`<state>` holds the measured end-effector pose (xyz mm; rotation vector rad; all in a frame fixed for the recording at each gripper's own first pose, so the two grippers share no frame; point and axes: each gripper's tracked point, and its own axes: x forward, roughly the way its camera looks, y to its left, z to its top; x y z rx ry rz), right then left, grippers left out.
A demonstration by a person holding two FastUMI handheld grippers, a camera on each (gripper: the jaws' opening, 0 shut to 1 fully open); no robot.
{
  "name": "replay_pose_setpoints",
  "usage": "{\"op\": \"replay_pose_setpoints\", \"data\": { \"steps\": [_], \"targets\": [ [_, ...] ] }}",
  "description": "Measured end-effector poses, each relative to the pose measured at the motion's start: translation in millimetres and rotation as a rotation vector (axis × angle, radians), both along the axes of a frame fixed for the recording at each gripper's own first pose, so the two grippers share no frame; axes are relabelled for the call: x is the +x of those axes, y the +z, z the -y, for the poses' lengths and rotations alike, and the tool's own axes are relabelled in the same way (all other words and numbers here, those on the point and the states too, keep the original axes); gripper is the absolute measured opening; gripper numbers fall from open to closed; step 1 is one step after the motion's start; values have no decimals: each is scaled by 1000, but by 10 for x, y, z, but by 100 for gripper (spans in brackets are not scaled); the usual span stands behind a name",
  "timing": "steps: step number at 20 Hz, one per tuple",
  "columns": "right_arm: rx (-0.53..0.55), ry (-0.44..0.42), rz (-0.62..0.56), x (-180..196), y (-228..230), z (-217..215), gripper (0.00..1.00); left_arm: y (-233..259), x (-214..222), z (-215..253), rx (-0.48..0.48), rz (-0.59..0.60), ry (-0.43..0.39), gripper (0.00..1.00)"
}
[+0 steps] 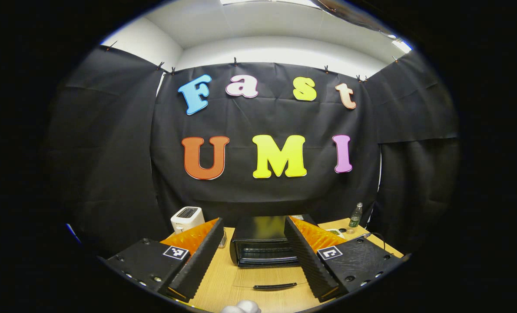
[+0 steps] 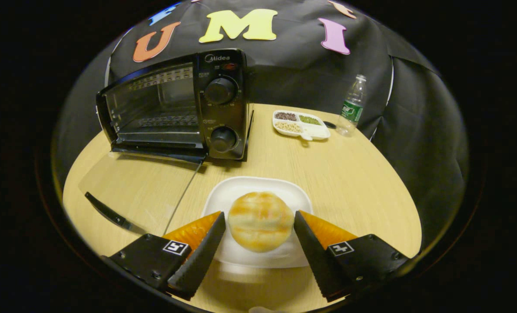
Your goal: Open the electric oven with the left hand, put the food in, and close the electric oven.
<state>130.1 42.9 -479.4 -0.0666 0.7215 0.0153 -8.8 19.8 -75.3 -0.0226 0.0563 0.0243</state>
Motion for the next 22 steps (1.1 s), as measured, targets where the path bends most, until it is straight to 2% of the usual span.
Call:
{"op": "replay_pose_setpoints", "data": {
  "steps": [2, 8, 11, 13, 15, 19, 22],
  "targets": [
    [14, -5, -13, -9, 4, -4, 99, -30, 3, -3, 1, -8, -1, 92],
    [12, 5, -28, -8, -7, -1, 77, -84, 58, 0, 6, -21, -11, 92],
    [38, 17, -12, -8, 137, -52, 72, -78, 58, -6, 2, -21, -15, 92],
    [67, 28, 17, 10, 339, -143, 73, -88, 58, -46, 4, -22, -15, 92],
    [145, 25, 39, 15, 565, -293, 73, -78, 49, -86, -1, -20, -11, 92],
    [371, 10, 84, 65, 1023, -723, 74, -84, 28, -202, 4, -21, -1, 92],
    [532, 29, 103, 67, 1172, -1166, 72, -138, 24, -256, 8, -31, -5, 92]
  ]
}}
